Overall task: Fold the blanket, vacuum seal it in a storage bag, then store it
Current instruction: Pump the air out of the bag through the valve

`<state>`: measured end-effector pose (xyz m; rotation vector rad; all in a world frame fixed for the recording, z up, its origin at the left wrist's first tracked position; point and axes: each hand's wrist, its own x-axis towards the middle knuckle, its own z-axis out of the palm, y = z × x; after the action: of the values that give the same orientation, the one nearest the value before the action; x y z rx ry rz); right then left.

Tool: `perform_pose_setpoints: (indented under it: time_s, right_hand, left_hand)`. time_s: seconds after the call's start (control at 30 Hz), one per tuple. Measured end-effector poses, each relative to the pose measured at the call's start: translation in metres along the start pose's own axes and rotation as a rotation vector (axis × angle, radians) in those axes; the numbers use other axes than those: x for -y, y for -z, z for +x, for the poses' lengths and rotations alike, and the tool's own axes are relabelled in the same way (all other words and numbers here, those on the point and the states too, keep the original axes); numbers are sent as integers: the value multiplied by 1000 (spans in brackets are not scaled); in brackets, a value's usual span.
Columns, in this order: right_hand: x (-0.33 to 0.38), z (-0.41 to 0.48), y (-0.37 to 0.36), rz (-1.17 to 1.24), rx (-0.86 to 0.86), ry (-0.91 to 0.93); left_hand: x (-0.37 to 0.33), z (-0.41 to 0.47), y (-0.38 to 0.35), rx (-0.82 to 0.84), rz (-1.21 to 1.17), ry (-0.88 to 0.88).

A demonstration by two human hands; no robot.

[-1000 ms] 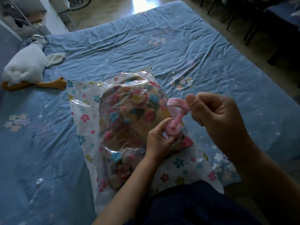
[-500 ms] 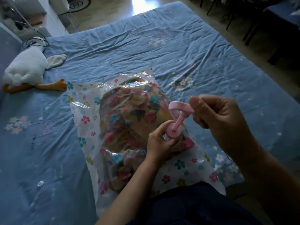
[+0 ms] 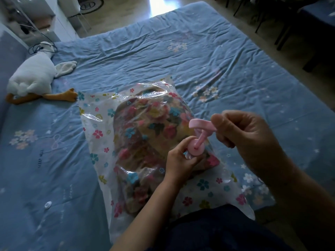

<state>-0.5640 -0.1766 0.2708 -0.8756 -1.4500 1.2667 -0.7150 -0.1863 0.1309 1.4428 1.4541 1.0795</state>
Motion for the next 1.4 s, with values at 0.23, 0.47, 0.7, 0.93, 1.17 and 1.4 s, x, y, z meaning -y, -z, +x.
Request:
perform_pose_setpoints:
  time_s: [0.23, 0.47, 0.7, 0.93, 1.17, 1.4]
  right_hand:
    - [-78, -11, -4, -356, 6, -337]
    - [-3, 7, -2, -7, -7, 27]
    - [-80, -11, -2, -375, -50, -275]
    - [-1, 5, -3, -113, -51, 25]
    - [-78, -9, -3, -385, -60, -272]
    - [10, 2, -8, -42, 46, -99]
  left_hand:
    - [-4, -2, 0, -4, -24, 14]
    - [-1, 0, 1, -1, -6, 2]
    - [-11, -1, 0, -3, -37, -16]
    - [-4, 2, 1, 4, -9, -11]
    - [-11, -4, -1, -6, -21, -9]
    - [-9, -3, 1, -8, -18, -28]
